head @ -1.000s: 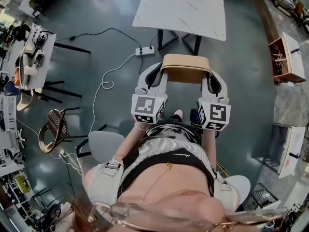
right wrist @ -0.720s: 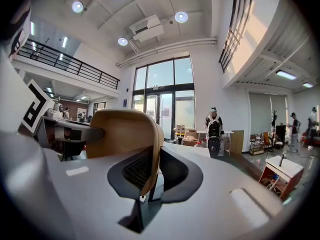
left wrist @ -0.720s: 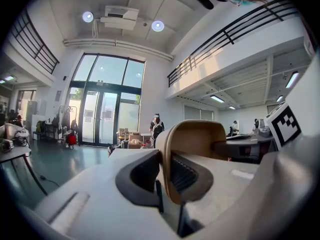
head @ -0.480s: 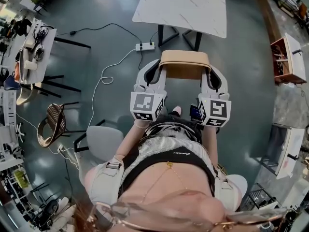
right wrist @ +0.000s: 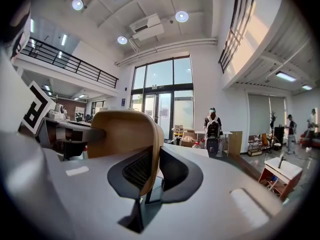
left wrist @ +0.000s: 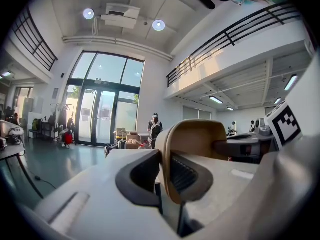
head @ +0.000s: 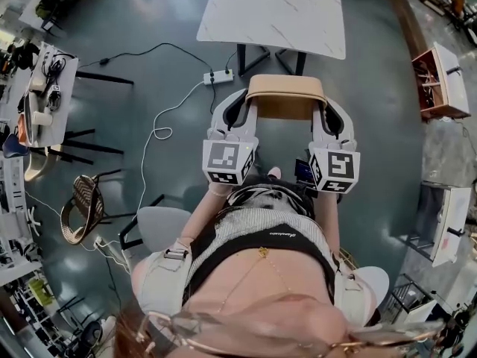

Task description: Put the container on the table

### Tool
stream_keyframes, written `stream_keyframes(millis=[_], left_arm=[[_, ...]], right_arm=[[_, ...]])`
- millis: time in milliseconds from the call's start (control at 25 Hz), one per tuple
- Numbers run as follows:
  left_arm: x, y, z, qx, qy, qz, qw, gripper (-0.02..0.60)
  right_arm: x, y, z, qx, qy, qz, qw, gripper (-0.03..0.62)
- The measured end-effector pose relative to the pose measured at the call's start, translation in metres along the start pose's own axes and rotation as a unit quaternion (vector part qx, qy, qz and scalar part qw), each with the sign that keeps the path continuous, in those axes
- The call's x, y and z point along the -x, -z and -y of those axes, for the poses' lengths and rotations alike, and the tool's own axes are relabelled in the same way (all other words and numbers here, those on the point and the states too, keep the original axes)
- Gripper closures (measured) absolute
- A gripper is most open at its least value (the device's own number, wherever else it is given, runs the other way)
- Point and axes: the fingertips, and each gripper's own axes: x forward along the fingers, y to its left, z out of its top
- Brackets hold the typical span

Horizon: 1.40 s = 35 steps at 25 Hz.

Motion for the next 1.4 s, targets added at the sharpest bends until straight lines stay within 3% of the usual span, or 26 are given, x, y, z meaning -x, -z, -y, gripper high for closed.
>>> stream_keyframes(millis=[280,680,1400], left_arm=[[-0.037,-0.003,-0.026,0.001,0.022,-0.005,0.9997,0.543],[-0.075,-0.009,-0.078,0.0,0.028,-0.011,0.9995,0.543],[-0.088,-0.009,-0.156,0.004,0.044,-0.015,0.9989,0.543]], right_arm=[[-0.038,-0.005,0.006,0.0,0.025,-0.008,1.0,0.536],[-0.099,-0.013,-0.003,0.003,0.026,-0.015,1.0,0.533],[-0.161,-0.02,-0.05,-0.002,0.044,-0.023,0.999,0.534]])
